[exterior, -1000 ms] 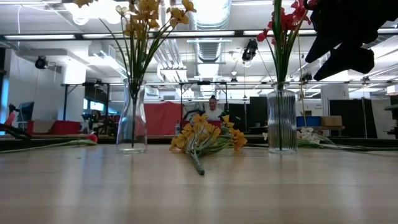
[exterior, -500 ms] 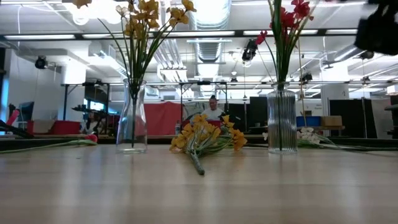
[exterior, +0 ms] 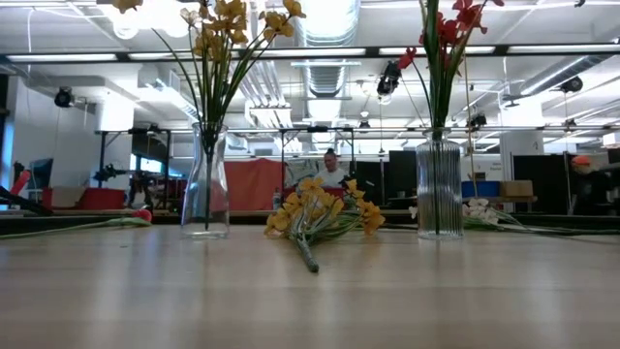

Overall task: Sort flowers into vase by color
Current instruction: Put the red flower into the right transparent vase

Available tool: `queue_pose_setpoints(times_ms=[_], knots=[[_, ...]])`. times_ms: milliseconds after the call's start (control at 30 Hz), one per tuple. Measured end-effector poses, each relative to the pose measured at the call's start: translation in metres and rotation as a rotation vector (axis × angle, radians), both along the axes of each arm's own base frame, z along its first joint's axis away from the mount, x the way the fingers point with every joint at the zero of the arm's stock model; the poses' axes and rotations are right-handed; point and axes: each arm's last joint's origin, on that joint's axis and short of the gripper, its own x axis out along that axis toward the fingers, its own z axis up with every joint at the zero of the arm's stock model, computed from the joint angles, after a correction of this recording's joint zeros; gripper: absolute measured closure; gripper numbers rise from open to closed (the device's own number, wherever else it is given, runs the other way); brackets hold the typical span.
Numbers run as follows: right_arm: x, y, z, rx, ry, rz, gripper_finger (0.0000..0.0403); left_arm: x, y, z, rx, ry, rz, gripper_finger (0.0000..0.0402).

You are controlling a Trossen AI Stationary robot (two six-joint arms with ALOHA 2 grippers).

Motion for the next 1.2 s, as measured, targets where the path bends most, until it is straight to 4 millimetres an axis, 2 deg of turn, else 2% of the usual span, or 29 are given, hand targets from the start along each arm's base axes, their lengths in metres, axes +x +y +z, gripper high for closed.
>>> queue_pose_setpoints(times_ms=[133,267,400,633,833,933,1000,1200], knots=[[0.024,0.014,0.02,-0.167,-0.092,-0.211,0.0154,0.014,-0.012,-0.012,0.002,-0.007,-0.009,0.0402],[0.049,0.024,0.035,-0.251,-0.112,-0.41,0.0154,0.028,-0.025,-0.021,0.011,-0.007,-0.038,0.0402],[0.068,0.027,0.048,-0.243,-0.144,-0.4,0.0147,0.041,-0.035,-0.029,0.016,-0.012,-0.066,0.0402],[0.086,0.027,0.057,-0.224,-0.164,-0.394,0.0103,0.058,-0.05,-0.037,0.021,-0.011,-0.078,0.0401],[0.097,0.024,0.059,-0.164,-0.182,-0.262,0.0087,0.075,-0.059,-0.041,0.028,-0.003,-0.067,0.0401],[0.1,0.024,0.058,-0.156,-0.181,-0.252,0.0104,0.083,-0.059,-0.043,0.03,-0.001,-0.053,0.0401],[0.103,0.023,0.057,-0.153,-0.185,-0.25,0.0128,0.085,-0.057,-0.044,0.033,0.003,-0.045,0.0402],[0.101,0.023,0.058,-0.144,-0.181,-0.244,0.0251,0.087,-0.054,-0.046,0.035,0.008,-0.034,0.0401]])
